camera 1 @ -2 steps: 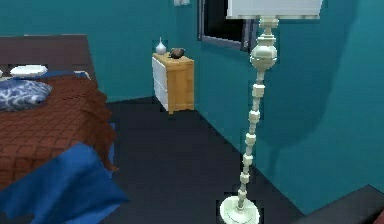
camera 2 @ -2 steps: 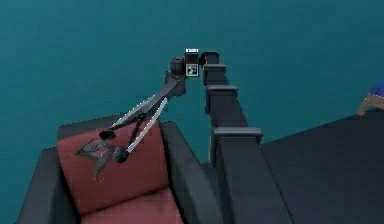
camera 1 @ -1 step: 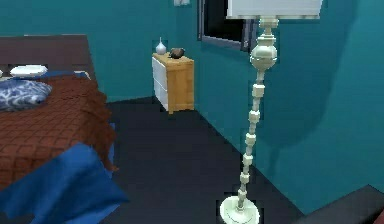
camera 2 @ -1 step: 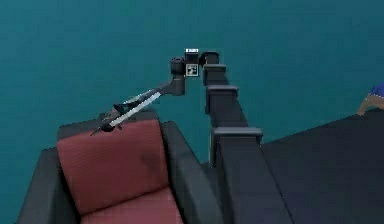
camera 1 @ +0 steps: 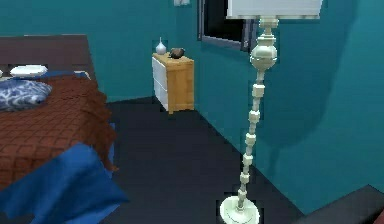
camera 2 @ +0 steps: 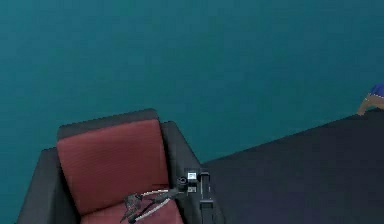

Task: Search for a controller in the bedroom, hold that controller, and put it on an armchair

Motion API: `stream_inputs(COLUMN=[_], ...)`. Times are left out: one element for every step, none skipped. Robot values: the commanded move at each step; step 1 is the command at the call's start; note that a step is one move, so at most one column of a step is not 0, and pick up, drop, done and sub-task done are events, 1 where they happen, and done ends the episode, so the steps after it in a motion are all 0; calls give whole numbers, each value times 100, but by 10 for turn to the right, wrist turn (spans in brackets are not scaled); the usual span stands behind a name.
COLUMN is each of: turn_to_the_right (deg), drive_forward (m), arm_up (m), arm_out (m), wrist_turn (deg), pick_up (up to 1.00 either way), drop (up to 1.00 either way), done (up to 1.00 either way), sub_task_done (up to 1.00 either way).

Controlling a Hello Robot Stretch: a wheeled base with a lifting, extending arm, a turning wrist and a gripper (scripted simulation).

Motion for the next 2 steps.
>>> stream_inputs(turn_to_the_right=[0,0], drive_forward=[0,0], arm_up=[-32,0], arm_out=[0,0], wrist_turn=[0,0], pick_up=[0,0], drop=[0,100], done=[0,0], sub_task_done=[0,0])
